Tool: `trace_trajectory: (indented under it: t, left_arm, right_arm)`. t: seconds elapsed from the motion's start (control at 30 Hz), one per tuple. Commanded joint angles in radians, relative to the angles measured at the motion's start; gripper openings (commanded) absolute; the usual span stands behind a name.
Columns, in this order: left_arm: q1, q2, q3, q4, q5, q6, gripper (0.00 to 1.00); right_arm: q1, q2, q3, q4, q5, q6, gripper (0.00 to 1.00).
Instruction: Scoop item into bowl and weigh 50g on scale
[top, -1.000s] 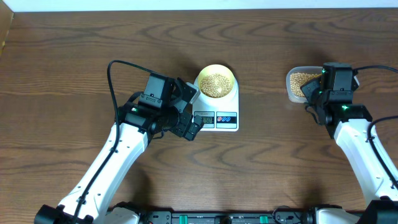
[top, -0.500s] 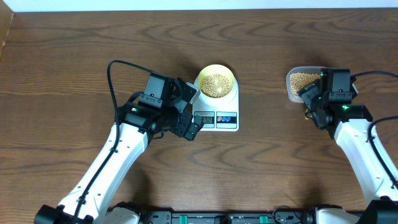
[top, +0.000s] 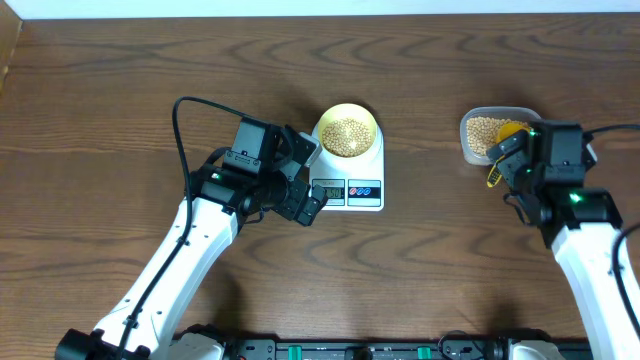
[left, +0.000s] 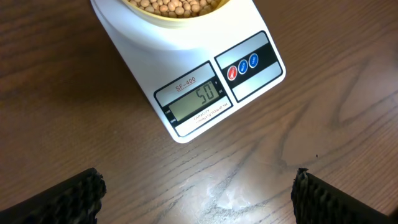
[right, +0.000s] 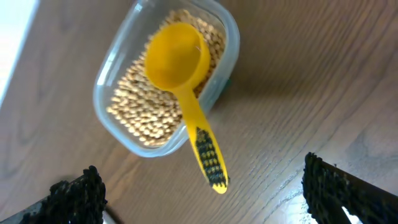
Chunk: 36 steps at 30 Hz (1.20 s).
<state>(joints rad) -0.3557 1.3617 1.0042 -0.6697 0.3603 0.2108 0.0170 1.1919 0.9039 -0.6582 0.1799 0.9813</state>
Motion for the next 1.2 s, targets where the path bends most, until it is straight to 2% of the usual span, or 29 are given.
trace_trajectory:
  t: [0.0, 0.27, 0.5, 0.83, 1.17]
  left_arm:
    - [-0.001, 0.004, -0.006, 0.001, -0.006, 0.013, 0.98]
    - [-0.001, 0.004, -0.006, 0.001, -0.006, 0.013, 0.98]
    - [-0.001, 0.004, -0.006, 0.001, -0.006, 0.013, 0.98]
    - [-0.001, 0.004, -0.006, 0.001, -0.006, 0.013, 0.98]
    - [-0.001, 0.004, -0.006, 0.001, -0.006, 0.013, 0.98]
  right_arm:
    - [-0.005, -0.104, 0.006, -0.005, 0.031, -0.108, 0.99]
    - [-0.005, -0.331, 0.006, -0.011, 0.106, -0.337, 0.99]
    - [-0.005, -0.422, 0.006, -0.058, 0.211, -0.340, 0.99]
    - [-0.005, -0.420, 0.005, -0.063, 0.211, -0.340, 0.99]
    - [-0.005, -0.420, 0.005, -0.163, 0.203, -0.340, 0.99]
